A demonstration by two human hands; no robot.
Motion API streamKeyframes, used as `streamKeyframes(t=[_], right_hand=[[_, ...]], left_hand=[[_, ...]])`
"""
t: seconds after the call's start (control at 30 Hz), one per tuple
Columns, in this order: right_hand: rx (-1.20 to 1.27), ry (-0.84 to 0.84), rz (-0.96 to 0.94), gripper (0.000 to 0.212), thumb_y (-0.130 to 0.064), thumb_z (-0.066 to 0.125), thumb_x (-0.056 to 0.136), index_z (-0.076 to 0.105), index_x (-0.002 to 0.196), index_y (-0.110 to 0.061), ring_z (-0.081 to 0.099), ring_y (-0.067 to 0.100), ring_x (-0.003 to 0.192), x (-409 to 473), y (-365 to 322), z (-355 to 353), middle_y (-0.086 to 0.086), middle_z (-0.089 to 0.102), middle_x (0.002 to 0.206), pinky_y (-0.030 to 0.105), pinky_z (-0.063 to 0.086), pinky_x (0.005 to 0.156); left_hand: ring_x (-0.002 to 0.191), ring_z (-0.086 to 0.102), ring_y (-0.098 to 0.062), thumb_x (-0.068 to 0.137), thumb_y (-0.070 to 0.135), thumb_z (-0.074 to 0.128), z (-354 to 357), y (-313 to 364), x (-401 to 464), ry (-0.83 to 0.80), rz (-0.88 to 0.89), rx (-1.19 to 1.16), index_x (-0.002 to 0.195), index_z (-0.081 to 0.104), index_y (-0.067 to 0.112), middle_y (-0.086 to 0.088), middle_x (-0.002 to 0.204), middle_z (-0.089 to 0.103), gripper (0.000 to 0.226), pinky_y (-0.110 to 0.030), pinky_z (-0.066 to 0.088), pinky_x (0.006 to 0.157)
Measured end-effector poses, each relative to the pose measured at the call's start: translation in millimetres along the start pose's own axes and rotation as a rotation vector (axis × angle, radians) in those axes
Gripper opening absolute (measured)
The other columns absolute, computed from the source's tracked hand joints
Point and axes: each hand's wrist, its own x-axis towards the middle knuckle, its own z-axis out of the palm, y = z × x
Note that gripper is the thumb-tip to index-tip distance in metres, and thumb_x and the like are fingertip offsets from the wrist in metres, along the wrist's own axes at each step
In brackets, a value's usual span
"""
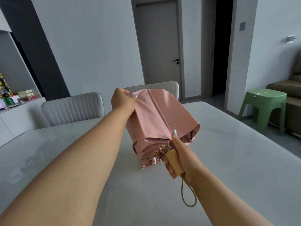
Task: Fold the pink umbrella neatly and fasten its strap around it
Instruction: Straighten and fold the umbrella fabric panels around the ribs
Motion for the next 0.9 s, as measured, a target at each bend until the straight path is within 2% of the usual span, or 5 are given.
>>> streamKeyframes(t=[0.17,0.3,0.47,0.6,0.9], right_hand=[[-0.127,0.077,-0.041,0.040,-0.053,0.052,0.093,0.057,0.105,-0.015,0.048,0.022,0.040,-1,-2,4,0.008,0.057,0.061,0.024,0.041,0.037],[-0.278,0.176,-0.045,0.040,-0.051,0.055,0.092,0.053,0.097,-0.012,0.050,0.021,0.038,2,-3,5,0.008,0.058,0.063,0.027,0.045,0.039],[-0.342,0.214,-0.084,0.038,-0.049,0.058,0.091,0.052,0.093,-0.012,0.049,0.021,0.036,2,1,7,0.008,0.057,0.061,0.027,0.045,0.038],[-0.305,0.208,-0.094,0.031,-0.048,0.055,0.093,0.055,0.093,-0.016,0.049,0.021,0.037,2,1,8,0.009,0.055,0.061,0.027,0.044,0.038],[-0.057,0.061,-0.101,0.045,-0.055,0.041,0.096,0.057,0.100,-0.013,0.046,0.024,0.039,-3,-2,7,0.014,0.053,0.063,0.024,0.040,0.037]], left_hand=[[0.096,0.059,-0.026,0.094,0.009,0.058,6,10,-17,0.000,0.184,0.152,0.100,0.054,0.017,-0.006,0.105,0.061,0.011,-0.031,0.043,0.074],[0.124,0.039,-0.032,0.097,0.020,0.050,6,33,-43,-0.003,0.206,0.303,0.121,0.059,0.031,-0.011,0.131,0.042,0.028,-0.042,0.042,0.099],[0.150,-0.005,-0.033,0.103,0.045,0.028,29,27,-74,-0.212,0.367,0.591,0.149,0.031,0.041,-0.002,0.165,0.001,0.047,-0.058,-0.001,0.117],[0.149,-0.022,-0.029,0.104,0.049,0.018,39,-4,-69,-0.317,0.227,0.551,0.157,-0.004,0.032,-0.004,0.164,-0.019,0.060,-0.052,-0.006,0.120],[0.128,0.049,-0.032,0.088,0.068,0.048,40,-23,-69,-0.384,-0.137,-0.230,0.152,-0.014,0.040,-0.008,0.155,0.034,0.093,-0.049,0.041,0.108]])
